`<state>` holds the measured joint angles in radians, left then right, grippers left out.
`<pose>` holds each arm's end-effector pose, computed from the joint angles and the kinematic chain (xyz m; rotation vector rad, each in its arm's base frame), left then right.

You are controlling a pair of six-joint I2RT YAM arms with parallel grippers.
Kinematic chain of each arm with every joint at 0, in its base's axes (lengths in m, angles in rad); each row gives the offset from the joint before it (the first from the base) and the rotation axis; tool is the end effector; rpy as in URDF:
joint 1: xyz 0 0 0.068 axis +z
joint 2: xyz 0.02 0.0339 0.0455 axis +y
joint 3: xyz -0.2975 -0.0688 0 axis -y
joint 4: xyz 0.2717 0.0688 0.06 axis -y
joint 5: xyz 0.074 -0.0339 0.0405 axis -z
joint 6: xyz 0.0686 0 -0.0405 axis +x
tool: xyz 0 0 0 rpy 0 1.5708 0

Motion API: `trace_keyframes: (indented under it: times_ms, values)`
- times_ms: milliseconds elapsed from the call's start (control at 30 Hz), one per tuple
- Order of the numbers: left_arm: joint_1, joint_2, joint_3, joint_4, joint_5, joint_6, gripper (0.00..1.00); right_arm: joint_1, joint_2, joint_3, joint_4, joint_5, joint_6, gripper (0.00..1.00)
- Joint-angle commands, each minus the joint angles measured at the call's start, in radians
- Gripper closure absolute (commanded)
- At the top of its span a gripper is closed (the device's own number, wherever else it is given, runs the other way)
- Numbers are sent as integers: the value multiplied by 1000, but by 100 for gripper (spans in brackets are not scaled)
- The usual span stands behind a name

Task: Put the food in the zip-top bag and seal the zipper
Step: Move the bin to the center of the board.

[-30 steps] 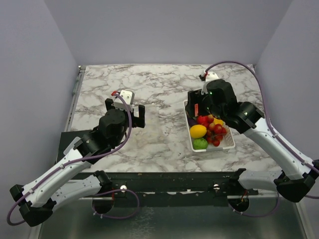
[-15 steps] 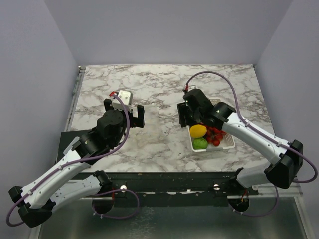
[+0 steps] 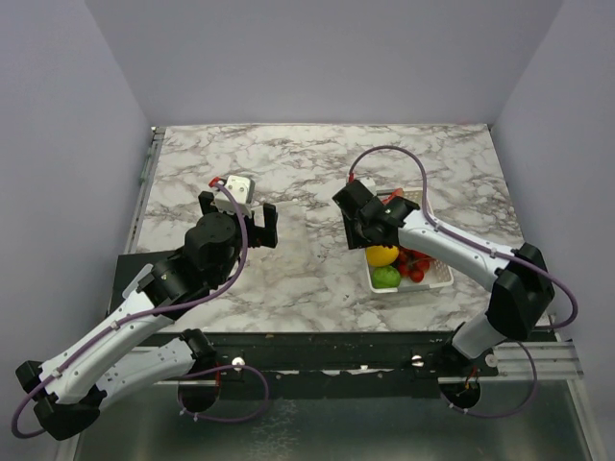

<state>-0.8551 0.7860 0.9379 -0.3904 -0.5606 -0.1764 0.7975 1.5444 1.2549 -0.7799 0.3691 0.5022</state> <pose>0.1572 -0.1252 0.3932 0.2073 1.7663 -0.2380 0.2664 0.2375 0.2698 -0.2521 2.5159 0.0160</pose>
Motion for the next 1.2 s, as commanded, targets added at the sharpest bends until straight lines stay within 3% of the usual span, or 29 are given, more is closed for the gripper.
trace_keyframes:
  times_ms: [0,367,1167]
  values:
    - [-3,-13,-11,7,22,-6,1,6,46,34,-1,97,21,54]
    - [-2,-11,-13,8,20,-8,1,-4,139,44,37,139,12,66]
    - [-2,27,-16,8,9,-10,1,-45,167,-31,144,102,-32,84]
